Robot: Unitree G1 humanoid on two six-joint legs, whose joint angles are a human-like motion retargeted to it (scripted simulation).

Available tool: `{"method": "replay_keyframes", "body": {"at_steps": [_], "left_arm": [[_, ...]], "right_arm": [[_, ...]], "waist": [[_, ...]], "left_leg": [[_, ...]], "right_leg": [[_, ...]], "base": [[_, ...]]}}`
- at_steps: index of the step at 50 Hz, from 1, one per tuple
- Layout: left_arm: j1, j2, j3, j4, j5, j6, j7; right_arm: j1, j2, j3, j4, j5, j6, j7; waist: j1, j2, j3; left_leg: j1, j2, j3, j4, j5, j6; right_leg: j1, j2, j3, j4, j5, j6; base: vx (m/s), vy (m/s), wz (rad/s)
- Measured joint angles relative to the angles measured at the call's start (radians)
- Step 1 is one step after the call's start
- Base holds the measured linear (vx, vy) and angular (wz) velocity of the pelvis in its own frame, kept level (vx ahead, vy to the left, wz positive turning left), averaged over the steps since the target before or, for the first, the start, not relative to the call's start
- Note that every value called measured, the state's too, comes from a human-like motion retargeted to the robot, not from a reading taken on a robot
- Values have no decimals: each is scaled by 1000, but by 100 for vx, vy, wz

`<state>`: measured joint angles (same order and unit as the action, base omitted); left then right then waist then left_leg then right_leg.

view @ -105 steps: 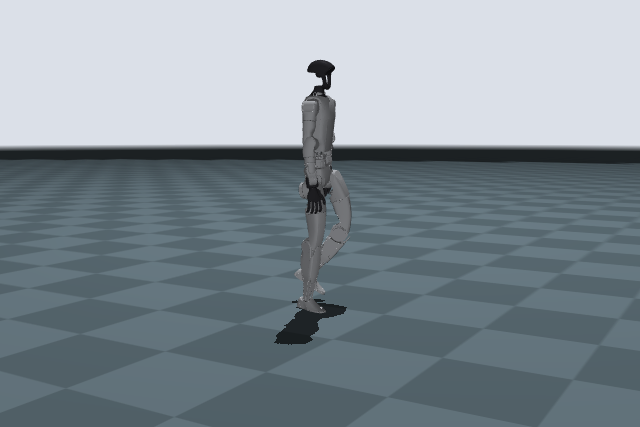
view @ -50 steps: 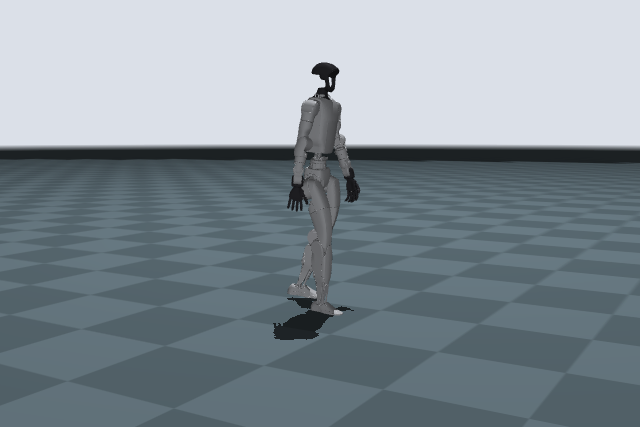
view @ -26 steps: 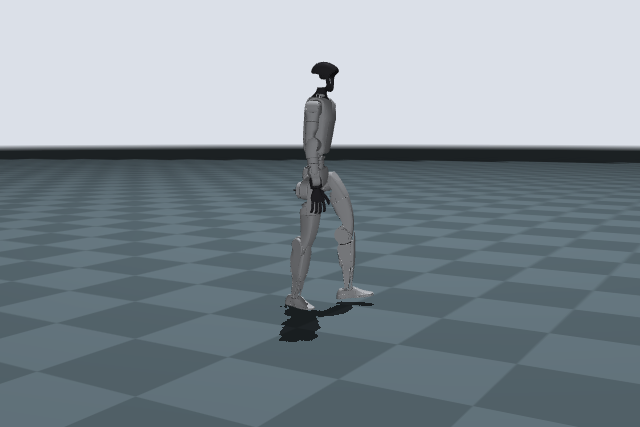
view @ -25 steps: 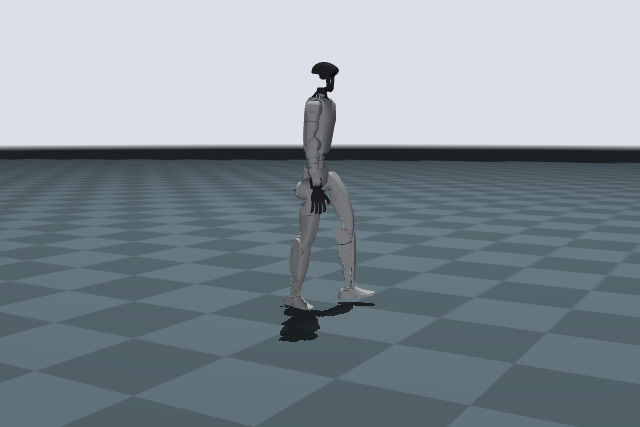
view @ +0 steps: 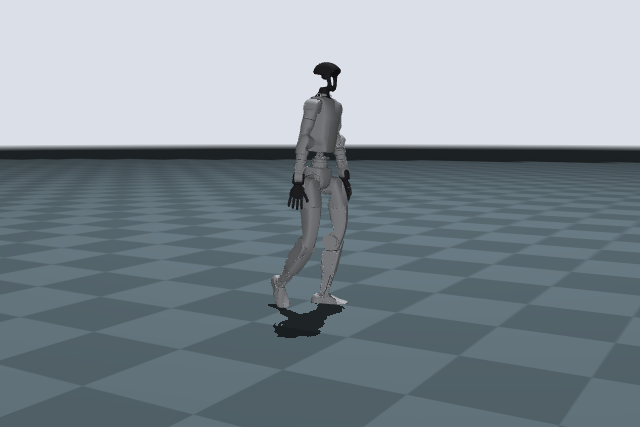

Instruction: Walk run

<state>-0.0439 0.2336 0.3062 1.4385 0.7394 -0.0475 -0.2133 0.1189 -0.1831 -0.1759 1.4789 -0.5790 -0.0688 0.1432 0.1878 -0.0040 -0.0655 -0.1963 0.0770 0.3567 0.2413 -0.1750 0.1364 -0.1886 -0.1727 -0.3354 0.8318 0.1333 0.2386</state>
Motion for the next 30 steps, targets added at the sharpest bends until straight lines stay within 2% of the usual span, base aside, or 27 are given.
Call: {"method": "replay_keyframes", "body": {"at_steps": [4,7,9,12,16,19,20,25,30], "left_arm": [[-58,32,-54,-23,71,-19,20],[-80,44,-83,-65,116,-45,7],[-89,47,-90,-104,124,-71,-9],[-98,41,-84,-130,89,-94,-22],[-97,10,-59,-113,23,-79,-33],[-64,-7,-32,-78,2,-53,-45],[-48,-8,-23,-66,4,-46,-47],[48,-17,32,-2,57,-7,-24],[135,-7,71,75,75,43,-6]], "right_arm": [[2,7,-4,6,-3,5,22],[7,13,6,3,-19,0,31],[8,21,11,0,-36,-5,36],[8,31,18,-2,-53,-11,37],[6,31,32,19,-64,-10,39],[-2,27,37,46,-86,6,56],[-3,27,36,52,-93,11,61],[-20,30,37,43,-84,17,64],[-45,4,94,7,-100,19,57]], "waist": [[-38,-26,14],[-68,-49,28],[-96,-73,46],[-117,-97,66],[-122,-98,64],[-120,-90,42],[-123,-87,38],[-116,-73,37],[-109,-103,31]], "left_leg": [[46,-51,-7,-53,-1,3],[80,-87,-22,-83,-7,0],[106,-122,-46,-99,-14,-3],[132,-150,-76,-101,-30,-12],[154,-147,-119,-88,-58,-28],[186,-138,-143,-94,-77,-45],[201,-136,-153,-96,-81,-52],[243,-113,-178,-40,-81,-91],[194,-101,-146,165,80,-165]], "right_leg": [[-120,-31,-29,-74,-101,-54],[-176,-16,-15,-256,-159,-126],[-205,3,28,-420,-156,-162],[-228,20,83,-576,-159,-182],[-233,26,65,-619,-159,-250],[-188,19,-31,-610,-134,-294],[-166,18,-63,-619,-119,-304],[-123,50,12,-560,-178,-314],[-32,35,-33,-602,-223,-321]], "base": [[27,-1,24],[27,-6,39],[30,-13,67],[31,-12,61],[35,-13,53],[49,-16,42],[64,-24,41],[56,-22,39],[39,-17,28]]}}
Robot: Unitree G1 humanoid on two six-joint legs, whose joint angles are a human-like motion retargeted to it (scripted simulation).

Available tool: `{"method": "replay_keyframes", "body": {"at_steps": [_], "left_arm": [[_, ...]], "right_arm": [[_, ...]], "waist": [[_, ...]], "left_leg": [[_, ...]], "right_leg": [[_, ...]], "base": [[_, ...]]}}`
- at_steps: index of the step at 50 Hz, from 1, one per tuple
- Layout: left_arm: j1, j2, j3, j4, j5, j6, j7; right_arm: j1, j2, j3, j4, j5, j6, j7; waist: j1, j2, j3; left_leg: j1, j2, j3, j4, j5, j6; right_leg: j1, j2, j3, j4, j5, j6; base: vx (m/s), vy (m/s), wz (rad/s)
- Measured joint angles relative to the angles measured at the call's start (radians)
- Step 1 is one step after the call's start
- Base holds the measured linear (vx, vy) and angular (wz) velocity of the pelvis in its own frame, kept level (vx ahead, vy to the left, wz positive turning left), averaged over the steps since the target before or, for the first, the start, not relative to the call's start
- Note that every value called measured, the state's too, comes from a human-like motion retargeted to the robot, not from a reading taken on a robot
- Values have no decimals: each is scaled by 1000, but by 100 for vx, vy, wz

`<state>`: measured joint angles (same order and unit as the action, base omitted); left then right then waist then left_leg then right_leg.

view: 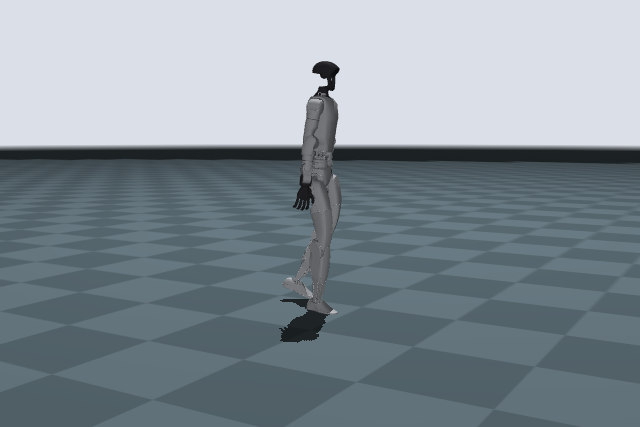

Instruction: Walk run

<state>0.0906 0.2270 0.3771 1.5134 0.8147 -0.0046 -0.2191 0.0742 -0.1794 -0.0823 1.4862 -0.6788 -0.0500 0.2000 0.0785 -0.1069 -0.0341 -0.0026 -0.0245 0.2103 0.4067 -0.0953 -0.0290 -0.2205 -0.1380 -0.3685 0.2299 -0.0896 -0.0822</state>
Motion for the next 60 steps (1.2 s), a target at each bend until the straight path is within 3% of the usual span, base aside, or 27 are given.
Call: {"method": "replay_keyframes", "body": {"at_steps": [3,6,9,13,21,23,25,27,33,40,43,45,50,52,55,60], "left_arm": [[30,-8,17,21,8,10,32],[49,-17,29,36,4,11,35],[58,-30,48,40,6,14,15],[61,-33,43,40,9,14,-12],[29,-35,15,3,1,-7,-4],[21,-32,8,-10,3,-14,-12],[18,-32,1,-22,8,-18,-14],[13,-31,-6,-30,7,-22,-1],[-20,-10,-26,-30,-17,-34,-6],[-72,4,-58,-71,-79,-54,-60],[-82,10,-63,-97,-88,-76,-41],[-88,16,-68,-106,-88,-88,-16],[-89,17,-90,-93,-92,-91,32],[-88,17,-92,-83,-85,-84,19],[-83,28,-79,-68,-58,-71,-12],[-55,28,-61,-25,-21,-48,21]], "right_arm": [[-17,-16,2,-17,-54,1,-19],[-35,-40,12,-30,-69,-4,-36],[-55,-47,8,-41,-66,5,-50],[-70,-37,-1,-56,-18,3,-62],[-70,-15,39,-89,3,-22,-33],[-61,-15,58,-85,-34,-35,-21],[-49,-15,60,-79,-73,-43,-17],[-30,-14,54,-59,-103,-48,-33],[14,3,13,15,4,-42,-126],[36,4,-51,25,91,-27,-77],[26,4,-49,22,87,-23,-90],[19,11,-55,21,77,-23,-97],[23,25,-56,0,64,-37,-99],[23,25,-49,-8,57,-41,-101],[18,32,-33,-9,42,-41,-105],[8,46,-40,-13,15,-39,-84]], "waist": [[19,-37,3],[29,-47,0],[32,-30,-2],[63,-8,1],[111,21,31],[111,25,29],[108,23,24],[108,20,12],[96,35,-16],[98,77,-41],[95,90,-52],[85,87,-54],[66,77,-49],[56,59,-41],[55,37,-29],[46,13,-13]], "left_leg": [[-106,15,36,232,72,-53],[-219,87,105,427,23,-30],[-303,149,129,464,-14,-28],[-372,135,78,307,-24,-71],[-398,88,-91,-117,38,-76],[-388,78,-99,-137,93,-63],[-376,69,-73,-129,128,-10],[-355,70,-20,-110,90,41],[-290,77,35,-95,11,79],[-224,115,103,-156,-22,105],[-209,132,134,-183,-30,105],[-199,124,143,-205,-30,106],[-160,104,152,-258,-30,97],[-138,85,159,-275,-34,90],[-83,72,181,-307,-36,70],[4,57,205,-358,-30,39]], "right_leg": [[39,-39,-20,-27,-13,14],[72,-42,-36,-59,-22,20],[107,-13,-57,-99,-22,23],[146,29,-57,-135,-25,26],[239,88,6,-185,-46,50],[262,92,21,-192,-53,61],[277,83,29,-193,-59,73],[294,66,48,-186,-65,93],[299,24,83,-105,-62,176],[147,2,176,177,88,344],[49,-25,133,318,62,336],[10,-56,63,350,11,291],[11,-39,-132,173,-80,181],[35,-23,-214,65,-73,154],[63,24,-241,-54,26,29],[92,51,-114,-75,14,49]], "base": [[38,-19,32],[29,-10,35],[20,-6,9],[23,-6,-37],[29,-1,-71],[38,8,-77],[42,13,-69],[40,14,-95],[39,15,-75],[22,15,-65],[9,9,-64],[11,4,-17],[8,-5,-4],[16,-10,-4],[20,-16,-33],[18,-15,-23]]}}
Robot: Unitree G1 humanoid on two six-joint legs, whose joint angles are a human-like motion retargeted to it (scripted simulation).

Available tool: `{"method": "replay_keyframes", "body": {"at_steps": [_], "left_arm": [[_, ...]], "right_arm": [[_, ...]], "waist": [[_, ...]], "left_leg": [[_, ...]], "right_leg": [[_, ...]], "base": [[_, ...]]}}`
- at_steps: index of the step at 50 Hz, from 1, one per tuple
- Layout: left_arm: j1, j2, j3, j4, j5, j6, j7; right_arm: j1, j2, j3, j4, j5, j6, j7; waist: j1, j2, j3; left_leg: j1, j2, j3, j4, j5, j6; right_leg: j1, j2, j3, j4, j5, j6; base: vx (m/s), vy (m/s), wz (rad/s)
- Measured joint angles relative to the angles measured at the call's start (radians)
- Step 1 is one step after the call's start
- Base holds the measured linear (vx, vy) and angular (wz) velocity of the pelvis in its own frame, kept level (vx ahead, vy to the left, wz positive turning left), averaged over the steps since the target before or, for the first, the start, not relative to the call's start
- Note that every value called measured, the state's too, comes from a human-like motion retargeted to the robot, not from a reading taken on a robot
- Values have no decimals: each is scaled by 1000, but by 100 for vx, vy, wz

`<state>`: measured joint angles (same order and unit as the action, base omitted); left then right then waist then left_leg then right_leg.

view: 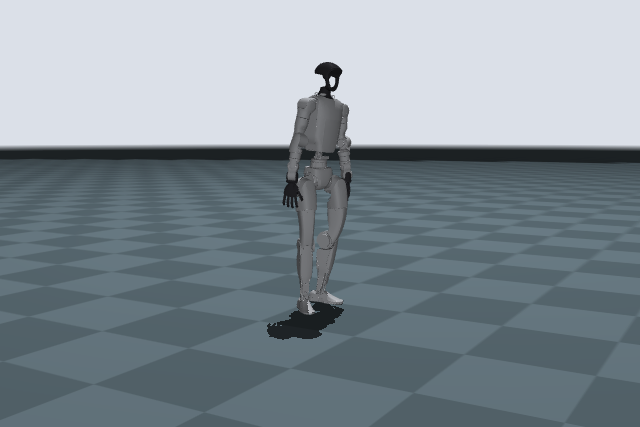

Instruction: Walk run

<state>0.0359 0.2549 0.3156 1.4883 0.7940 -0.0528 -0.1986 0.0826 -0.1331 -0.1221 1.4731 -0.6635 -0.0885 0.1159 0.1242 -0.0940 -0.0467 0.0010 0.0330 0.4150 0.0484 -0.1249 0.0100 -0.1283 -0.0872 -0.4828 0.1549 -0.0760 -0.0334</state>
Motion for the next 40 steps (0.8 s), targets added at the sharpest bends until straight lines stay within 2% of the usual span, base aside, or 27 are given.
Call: {"method": "replay_keyframes", "body": {"at_steps": [3,12,15,17,18,19,22,24,27,30,31,32,33,36,40], "left_arm": [[30,-1,22,38,-8,11,2],[77,15,37,53,49,29,9],[66,16,44,59,52,24,29],[42,14,43,60,39,36,36],[31,12,34,55,27,37,35],[22,11,23,48,17,33,30],[3,7,0,18,1,9,19],[-3,2,0,-3,-1,-8,32],[-4,-4,-8,-17,-9,-24,57],[-9,-9,-24,-10,-17,-28,58],[-11,-10,-31,-6,-16,-23,50],[-13,-11,-37,-3,-15,-18,42],[-15,-13,-44,-2,-12,-14,35],[-6,-21,-61,0,-3,-1,36],[3,-33,-57,-7,1,8,45]], "right_arm": [[-9,5,16,-22,-8,-3,-1],[-24,35,42,-31,25,7,18],[-7,49,51,-61,44,18,60],[5,66,42,-88,66,16,73],[10,75,36,-99,77,16,63],[13,81,34,-109,89,15,52],[9,82,41,-125,110,9,31],[-3,81,53,-130,81,7,35],[-24,73,76,-131,35,3,47],[-39,63,87,-139,11,-3,51],[-43,60,90,-144,6,-5,49],[-46,58,91,-148,1,-6,47],[-49,55,89,-152,-1,-5,46],[-52,51,78,-150,-1,1,45],[-56,62,74,-141,22,23,33]], "waist": [[-25,5,-8],[-98,-25,-22],[-107,-55,-32],[-111,-84,-34],[-107,-96,-33],[-94,-100,-32],[-55,-92,-30],[-46,-86,-27],[-28,-73,-16],[-15,-57,-5],[-5,-50,1],[5,-45,5],[12,-42,9],[-32,-28,5],[-117,-8,0]], "left_leg": [[28,18,46,6,-13,-8],[62,56,141,148,-65,-60],[21,63,161,278,-3,-51],[-48,78,144,436,66,-14],[-91,85,113,516,77,13],[-132,88,65,570,77,0],[-221,58,-94,600,53,-84],[-248,24,-205,535,7,-104],[-257,-27,-414,393,-50,-93],[-236,-90,-638,292,-54,-124],[-228,-99,-665,269,-34,-139],[-219,-105,-670,248,-9,-135],[-205,-104,-636,229,24,-93],[-170,-81,-510,202,2,6],[-165,-59,-451,191,-7,21]], "right_leg": [[27,15,-40,-14,-6,-18],[30,35,106,8,-28,-44],[34,13,136,-1,-29,-46],[34,-16,156,-6,-26,-37],[34,-28,170,-9,-23,-33],[32,-27,189,-14,-17,-31],[27,-3,242,-31,-2,-30],[26,9,277,-35,2,-22],[25,30,350,-29,8,-8],[16,51,423,-16,10,9],[11,63,462,-10,8,20],[6,74,500,-5,7,30],[2,81,537,-2,5,41],[-9,97,602,-1,-3,75],[-47,120,694,1,8,115]], "base": [[18,-17,-64],[16,-19,-50],[12,-14,-59],[8,-15,-55],[4,-12,-78],[0,-8,-103],[7,-6,-130],[5,-4,-148],[9,-1,-179],[9,3,-184],[9,6,-228],[5,6,-242],[6,9,-203],[8,11,-133],[-4,7,-134]]}}
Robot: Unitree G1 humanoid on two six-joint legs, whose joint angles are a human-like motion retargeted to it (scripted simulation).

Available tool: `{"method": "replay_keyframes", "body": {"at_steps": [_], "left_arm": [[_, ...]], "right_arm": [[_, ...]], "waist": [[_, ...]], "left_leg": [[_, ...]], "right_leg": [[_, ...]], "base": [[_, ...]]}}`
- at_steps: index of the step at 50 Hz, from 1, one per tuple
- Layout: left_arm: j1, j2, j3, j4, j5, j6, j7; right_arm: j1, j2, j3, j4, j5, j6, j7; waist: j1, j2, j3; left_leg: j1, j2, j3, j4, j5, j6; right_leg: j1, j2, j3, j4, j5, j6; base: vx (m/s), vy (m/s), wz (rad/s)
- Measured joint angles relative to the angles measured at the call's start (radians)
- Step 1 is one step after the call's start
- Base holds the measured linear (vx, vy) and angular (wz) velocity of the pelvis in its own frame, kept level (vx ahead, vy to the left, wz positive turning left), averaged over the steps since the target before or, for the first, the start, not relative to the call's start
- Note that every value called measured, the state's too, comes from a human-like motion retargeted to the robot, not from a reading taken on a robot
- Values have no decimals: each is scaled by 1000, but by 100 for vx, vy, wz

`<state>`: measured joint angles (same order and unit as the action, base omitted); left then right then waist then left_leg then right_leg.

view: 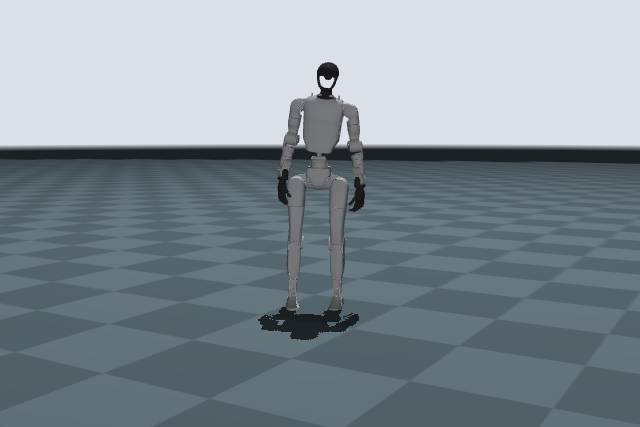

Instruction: Walk run

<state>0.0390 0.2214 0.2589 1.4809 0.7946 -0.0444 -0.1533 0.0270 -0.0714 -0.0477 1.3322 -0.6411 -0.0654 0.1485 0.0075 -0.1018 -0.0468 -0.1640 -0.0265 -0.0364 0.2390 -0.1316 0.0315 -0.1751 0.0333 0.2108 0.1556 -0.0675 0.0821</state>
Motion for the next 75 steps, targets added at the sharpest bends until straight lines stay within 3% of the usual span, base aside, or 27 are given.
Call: {"method": "replay_keyframes", "body": {"at_steps": [4,11,14,23,25,28,35,38,41,43,47,50,55,60,62,65,70,75], "left_arm": [[-6,7,-32,-24,-4,2,-17],[-14,20,0,-47,-68,5,-7],[-5,26,16,-44,-88,13,-12],[44,19,52,-46,-69,20,-15],[52,15,59,-48,-58,18,-18],[51,16,66,-48,-42,22,-10],[46,2,55,-53,-57,10,-5],[23,6,20,-63,-3,21,-4],[13,-5,2,-87,7,9,-11],[15,-10,6,-103,-3,0,-21],[23,-25,13,-120,-6,-5,-23],[16,-31,2,-103,-16,5,-23],[14,-38,-1,-64,-28,35,-41],[17,-26,-17,-75,11,32,-68],[20,-19,-18,-81,28,32,-59],[21,-18,-1,-79,18,39,-31],[24,-26,26,-53,-25,50,-43],[40,-39,37,-56,-14,45,-48]], "right_arm": [[21,-7,-10,4,91,-19,3],[27,-2,-6,-10,232,-23,-14],[29,-3,-5,-10,226,-18,-23],[44,-14,-13,13,123,5,-37],[54,-14,-14,22,114,12,-34],[51,-22,-21,53,102,20,9],[52,-36,2,55,43,27,25],[71,-35,-34,66,13,30,25],[74,-34,-51,90,13,45,15],[73,-34,-42,101,29,49,14],[77,-33,-39,99,37,49,36],[68,-39,-38,83,16,46,46],[31,-57,-32,42,-160,14,49],[-14,-74,9,15,-234,3,-61],[-17,-78,14,-3,-228,-6,-55],[-26,-72,10,-18,-231,-6,-43],[-32,-76,7,18,-193,-4,-32],[-10,-84,-19,65,-150,13,13]], "waist": [[-10,-4,0],[54,-8,-20],[71,-8,-35],[46,-2,-67],[46,-3,-72],[69,-17,-60],[-39,-15,-40],[-16,-41,-37],[19,-40,-25],[27,-40,-20],[76,-48,-8],[113,-21,12],[27,10,11],[11,-8,19],[35,-14,18],[56,-3,16],[87,19,-5],[89,46,-31]], "left_leg": [[19,15,130,-37,-13,35],[34,85,452,-64,-49,49],[60,100,570,-84,-59,49],[168,99,829,-133,-85,24],[198,88,877,-151,-84,9],[259,70,957,-182,-68,-28],[234,126,920,-24,-56,-49],[148,138,731,124,-40,-32],[77,122,486,196,-74,-83],[58,101,364,196,-94,-100],[57,40,159,118,-110,-64],[79,18,46,17,-37,-72],[101,46,188,-22,-41,28],[105,21,285,-50,-45,48],[112,20,352,-65,-51,63],[116,39,440,-88,-53,69],[127,54,557,-125,-48,68],[142,67,595,-143,-43,60]], "right_leg": [[-53,-21,-5,4,10,42],[-131,-172,-569,114,-100,-43],[-107,-196,-735,157,-137,-45],[37,-126,-789,113,-161,-56],[78,-121,-853,59,-161,-96],[72,-101,-744,31,-100,-136],[51,-102,-619,31,-70,-155],[49,-113,-571,12,-57,-158],[57,-94,-517,-16,-35,-159],[61,-83,-482,-30,-22,-159],[57,-78,-381,-38,8,-151],[45,-41,-305,-29,30,-142],[-9,-23,-249,-13,67,-112],[-64,-32,-142,-25,64,-23],[-87,-51,-182,-14,33,-18],[-117,-93,-344,28,-41,-60],[-114,-138,-543,134,-139,-59],[-63,-114,-514,183,-153,-37]], "base": [[-7,8,-177],[-17,2,-243],[-11,-4,-207],[-2,-11,-142],[3,-13,-125],[1,-15,-114],[-4,-12,-45],[-1,-4,-58],[-3,2,-114],[0,4,-130],[1,9,-171],[-5,11,-165],[-12,12,-105],[-22,11,-140],[-16,7,-172],[-19,3,-158],[-12,2,-124],[0,0,-42]]}}
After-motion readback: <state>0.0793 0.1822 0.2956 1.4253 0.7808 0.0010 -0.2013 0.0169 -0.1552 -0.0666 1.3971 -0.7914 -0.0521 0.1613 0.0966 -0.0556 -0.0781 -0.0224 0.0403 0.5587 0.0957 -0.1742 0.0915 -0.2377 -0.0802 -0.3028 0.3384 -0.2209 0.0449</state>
